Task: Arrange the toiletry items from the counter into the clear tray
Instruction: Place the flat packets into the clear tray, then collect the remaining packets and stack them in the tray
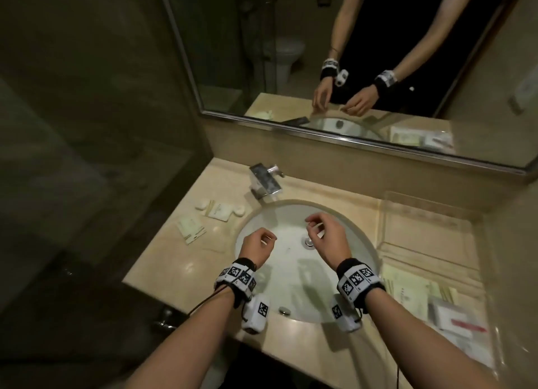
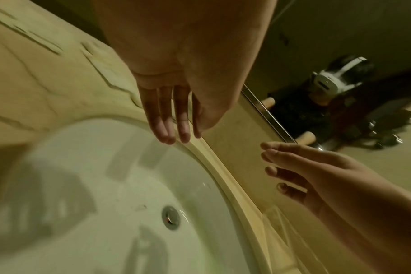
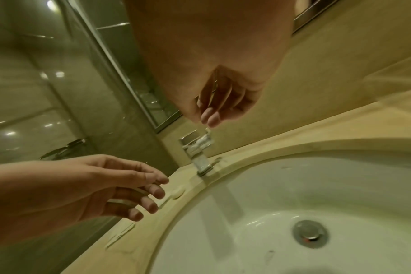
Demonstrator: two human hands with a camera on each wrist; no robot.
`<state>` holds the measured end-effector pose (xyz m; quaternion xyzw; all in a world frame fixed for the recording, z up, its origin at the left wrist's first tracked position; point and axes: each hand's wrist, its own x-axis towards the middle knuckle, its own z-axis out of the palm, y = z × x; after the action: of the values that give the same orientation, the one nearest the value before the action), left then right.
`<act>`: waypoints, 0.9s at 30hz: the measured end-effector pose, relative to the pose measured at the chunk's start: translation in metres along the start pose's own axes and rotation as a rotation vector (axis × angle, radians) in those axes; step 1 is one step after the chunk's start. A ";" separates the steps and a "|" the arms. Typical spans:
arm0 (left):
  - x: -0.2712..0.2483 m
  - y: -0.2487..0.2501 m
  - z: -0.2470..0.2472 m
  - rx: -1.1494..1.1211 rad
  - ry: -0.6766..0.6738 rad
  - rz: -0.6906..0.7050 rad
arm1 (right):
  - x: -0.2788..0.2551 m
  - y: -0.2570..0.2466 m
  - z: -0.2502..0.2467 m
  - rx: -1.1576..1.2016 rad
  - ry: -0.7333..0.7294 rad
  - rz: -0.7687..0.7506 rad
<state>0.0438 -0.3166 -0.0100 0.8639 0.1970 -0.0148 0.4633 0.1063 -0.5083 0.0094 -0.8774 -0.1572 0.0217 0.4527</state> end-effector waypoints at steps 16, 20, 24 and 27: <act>0.059 -0.140 -0.155 0.116 0.235 -0.296 | 0.103 -0.086 0.208 -0.195 -0.411 -0.047; 0.073 -0.160 -0.160 0.122 0.170 -0.299 | 0.126 -0.088 0.239 -0.384 -0.410 0.004; 0.081 -0.173 -0.160 0.151 0.110 -0.263 | 0.139 -0.088 0.256 -0.532 -0.390 0.006; 0.082 -0.181 -0.162 0.210 0.097 -0.209 | 0.144 -0.087 0.266 -0.608 -0.406 0.022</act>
<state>0.0297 -0.0704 -0.0781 0.8821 0.3054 -0.0416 0.3562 0.1726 -0.2089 -0.0623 -0.9513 -0.2335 0.1527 0.1307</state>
